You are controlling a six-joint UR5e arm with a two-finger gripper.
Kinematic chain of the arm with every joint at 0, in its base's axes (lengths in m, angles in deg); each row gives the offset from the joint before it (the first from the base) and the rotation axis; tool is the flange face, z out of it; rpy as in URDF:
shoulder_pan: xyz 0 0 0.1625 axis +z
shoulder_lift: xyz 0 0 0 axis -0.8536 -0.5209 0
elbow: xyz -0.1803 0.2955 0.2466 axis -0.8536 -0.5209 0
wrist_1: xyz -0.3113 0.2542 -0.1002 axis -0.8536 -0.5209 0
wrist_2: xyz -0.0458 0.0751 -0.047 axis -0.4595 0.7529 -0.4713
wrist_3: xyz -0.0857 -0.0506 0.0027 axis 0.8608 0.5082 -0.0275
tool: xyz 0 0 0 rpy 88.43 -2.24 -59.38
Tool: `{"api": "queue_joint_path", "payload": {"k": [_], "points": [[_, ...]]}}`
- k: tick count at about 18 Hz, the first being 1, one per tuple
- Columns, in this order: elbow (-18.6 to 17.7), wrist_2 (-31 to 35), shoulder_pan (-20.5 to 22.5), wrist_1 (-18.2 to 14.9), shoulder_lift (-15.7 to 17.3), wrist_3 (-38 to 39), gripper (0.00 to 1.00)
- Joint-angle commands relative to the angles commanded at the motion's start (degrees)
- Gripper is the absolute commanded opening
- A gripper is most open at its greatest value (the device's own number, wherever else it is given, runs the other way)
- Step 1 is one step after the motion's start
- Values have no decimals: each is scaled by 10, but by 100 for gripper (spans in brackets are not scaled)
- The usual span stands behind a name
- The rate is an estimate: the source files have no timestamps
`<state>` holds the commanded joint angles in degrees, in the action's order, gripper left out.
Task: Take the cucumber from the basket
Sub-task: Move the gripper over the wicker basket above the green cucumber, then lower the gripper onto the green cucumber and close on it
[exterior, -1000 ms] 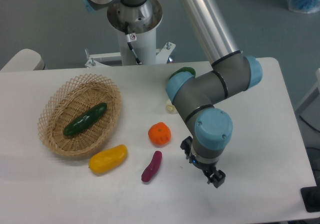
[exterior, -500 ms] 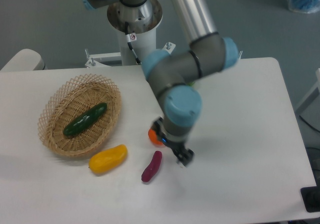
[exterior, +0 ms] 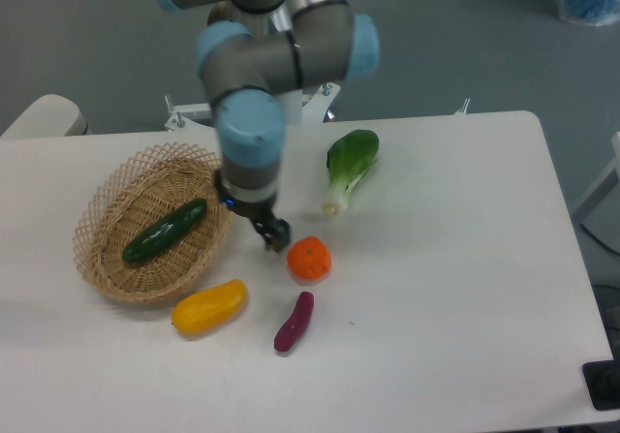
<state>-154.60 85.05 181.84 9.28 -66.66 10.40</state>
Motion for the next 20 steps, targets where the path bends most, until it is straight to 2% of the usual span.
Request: {"api": "queue_joint_path", "payload": {"k": [3,6,10,16,20], "points": [[-2,1,-41,5,-7,69,100],[-10,3,-68,32,-16,83,100],[-25,4,-83,79,-40,83,100],[-29,5,-89,109,-62,91,100],[-30,5,-98,113,-67,94,100]]}}
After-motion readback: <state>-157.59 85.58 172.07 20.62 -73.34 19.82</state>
